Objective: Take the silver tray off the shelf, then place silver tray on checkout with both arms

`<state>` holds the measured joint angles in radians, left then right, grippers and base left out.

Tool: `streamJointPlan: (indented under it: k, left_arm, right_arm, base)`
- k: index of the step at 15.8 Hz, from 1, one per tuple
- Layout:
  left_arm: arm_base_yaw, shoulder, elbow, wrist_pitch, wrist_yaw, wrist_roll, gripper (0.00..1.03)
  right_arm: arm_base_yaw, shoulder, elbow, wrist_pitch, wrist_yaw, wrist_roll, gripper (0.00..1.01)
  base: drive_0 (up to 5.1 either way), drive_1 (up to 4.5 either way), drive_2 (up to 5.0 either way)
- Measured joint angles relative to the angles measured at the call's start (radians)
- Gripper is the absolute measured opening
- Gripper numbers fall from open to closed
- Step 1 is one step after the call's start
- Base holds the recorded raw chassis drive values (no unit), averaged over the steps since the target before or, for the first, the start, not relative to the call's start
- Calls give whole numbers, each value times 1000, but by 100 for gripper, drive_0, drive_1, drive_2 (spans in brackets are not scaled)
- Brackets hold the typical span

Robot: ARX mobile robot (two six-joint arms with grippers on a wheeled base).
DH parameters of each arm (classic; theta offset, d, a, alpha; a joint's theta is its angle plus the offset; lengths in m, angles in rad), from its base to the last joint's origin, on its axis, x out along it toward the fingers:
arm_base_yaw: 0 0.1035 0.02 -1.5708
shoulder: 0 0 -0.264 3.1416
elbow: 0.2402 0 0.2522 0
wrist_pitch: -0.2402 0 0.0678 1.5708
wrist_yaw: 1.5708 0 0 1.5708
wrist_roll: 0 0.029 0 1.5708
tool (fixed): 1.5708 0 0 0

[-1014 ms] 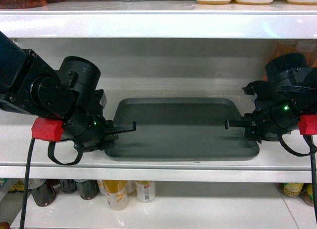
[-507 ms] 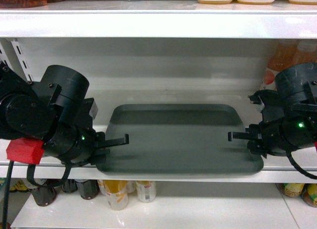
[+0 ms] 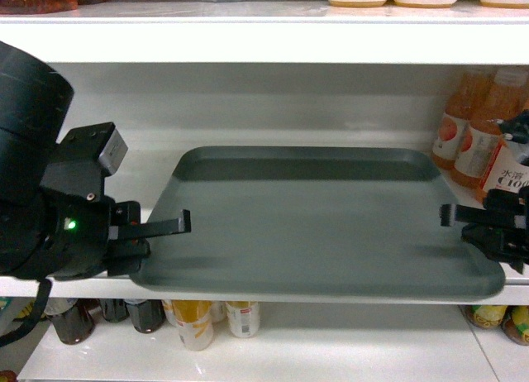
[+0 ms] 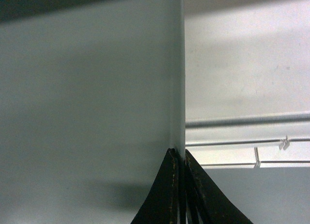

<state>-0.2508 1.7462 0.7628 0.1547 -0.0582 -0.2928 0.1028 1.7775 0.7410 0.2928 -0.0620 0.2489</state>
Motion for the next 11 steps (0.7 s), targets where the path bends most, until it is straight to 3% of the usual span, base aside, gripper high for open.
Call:
streamJointPlan:
  k: [1, 4, 11]
  left_arm:
    - [-1, -111, -82, -13, 12, -3, 3]
    - [-10, -266, -162, -41, 18, -9, 3]
    - [-12, -272, -164, -42, 18, -11, 3]
  right_arm:
    - [-5, -117, -114, -8, -21, 3, 4]
    - [-6, -333, -248, -11, -32, 9, 3]
    - [-6, -352, -254, -15, -29, 9, 3]
  base:
    - [0, 0, 0]
    - [0, 0, 0]
    - [0, 0, 0]
